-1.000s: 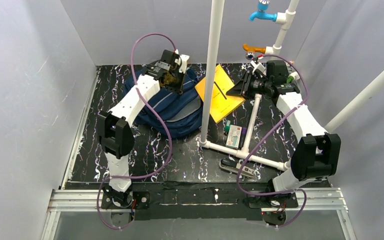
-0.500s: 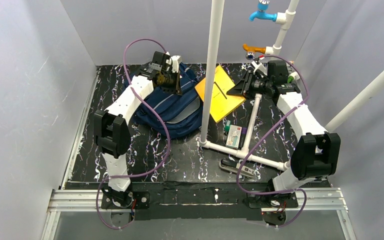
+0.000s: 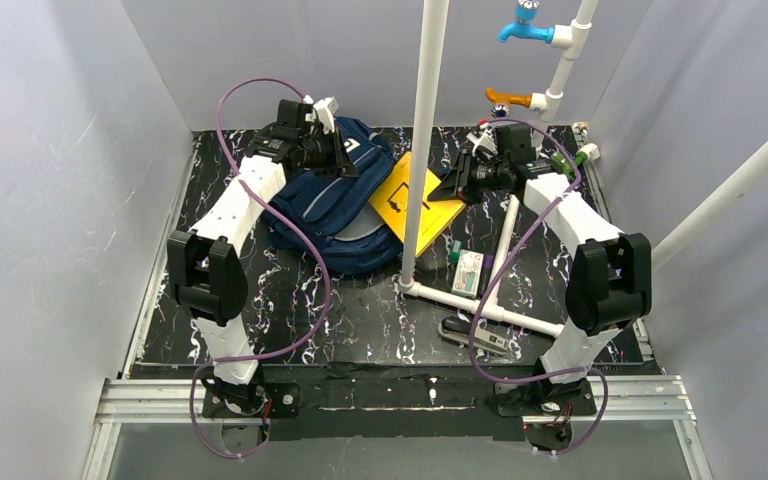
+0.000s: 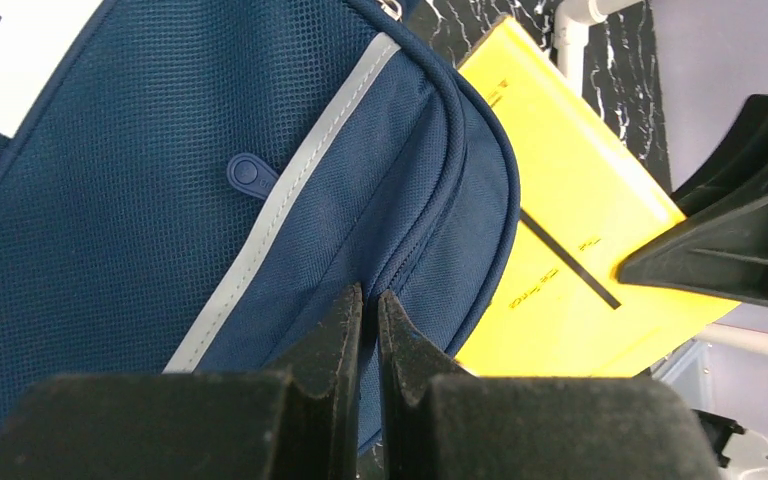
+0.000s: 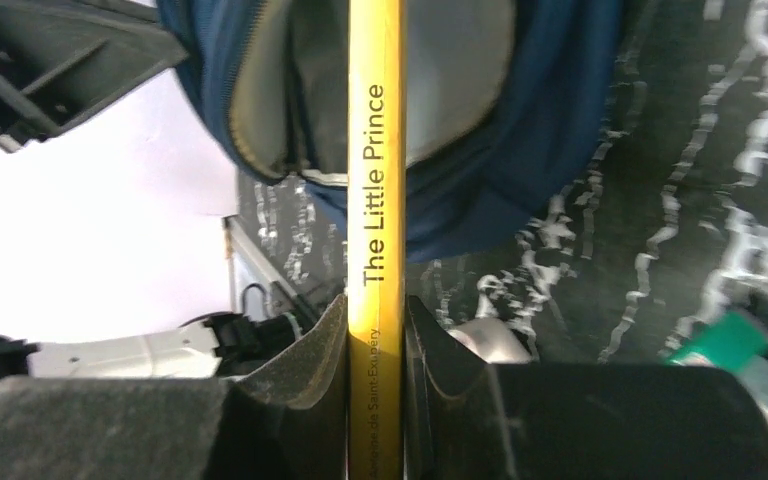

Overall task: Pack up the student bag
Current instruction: Place the book in the student bag.

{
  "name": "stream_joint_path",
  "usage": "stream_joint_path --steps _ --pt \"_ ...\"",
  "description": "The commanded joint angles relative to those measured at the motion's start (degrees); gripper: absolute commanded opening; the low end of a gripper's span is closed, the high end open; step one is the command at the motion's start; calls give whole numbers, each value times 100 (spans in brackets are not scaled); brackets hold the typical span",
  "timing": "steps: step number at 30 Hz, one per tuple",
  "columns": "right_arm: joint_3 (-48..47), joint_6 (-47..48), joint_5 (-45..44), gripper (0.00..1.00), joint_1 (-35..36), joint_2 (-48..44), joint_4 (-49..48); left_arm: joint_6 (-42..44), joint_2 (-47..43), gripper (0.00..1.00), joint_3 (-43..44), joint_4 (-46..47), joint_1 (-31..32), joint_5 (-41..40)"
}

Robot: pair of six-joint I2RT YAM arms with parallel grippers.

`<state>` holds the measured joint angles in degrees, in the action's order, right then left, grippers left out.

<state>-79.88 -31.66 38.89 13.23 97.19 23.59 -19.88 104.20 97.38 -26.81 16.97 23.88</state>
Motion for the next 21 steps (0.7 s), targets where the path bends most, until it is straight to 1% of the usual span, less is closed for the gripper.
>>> stream_joint_path --steps 1,3,5,8,10,15,16,19,21 --pt "3 -1197 847 1 84 37 -1786 -357 -554 0 17 421 33 815" --pt "-92 -1661 1023 1 200 346 -2252 -403 -591 0 -21 475 33 965" --pt "-130 -2143 1075 1 372 599 -2936 -441 -594 0 -33 475 34 1079" --pt "-53 -2890 854 1 616 969 -3971 -447 -611 0 -19 484 30 1220" --pt "-44 -3214 676 1 721 1219 -4407 -447 -617 0 -19 475 34 1244" --pt "-4 -3985 233 1 861 1833 -5919 -518 -629 0 -56 466 30 1298" --pt "-85 -4027 173 1 921 1970 -6112 -544 -629 0 -76 470 31 1291" --pt "-385 -4019 -51 1 1087 2370 -6299 -601 -631 0 -163 529 31 1353" --pt "-605 -3872 -188 1 1183 2595 -6228 -617 -665 0 -224 553 32 1352"
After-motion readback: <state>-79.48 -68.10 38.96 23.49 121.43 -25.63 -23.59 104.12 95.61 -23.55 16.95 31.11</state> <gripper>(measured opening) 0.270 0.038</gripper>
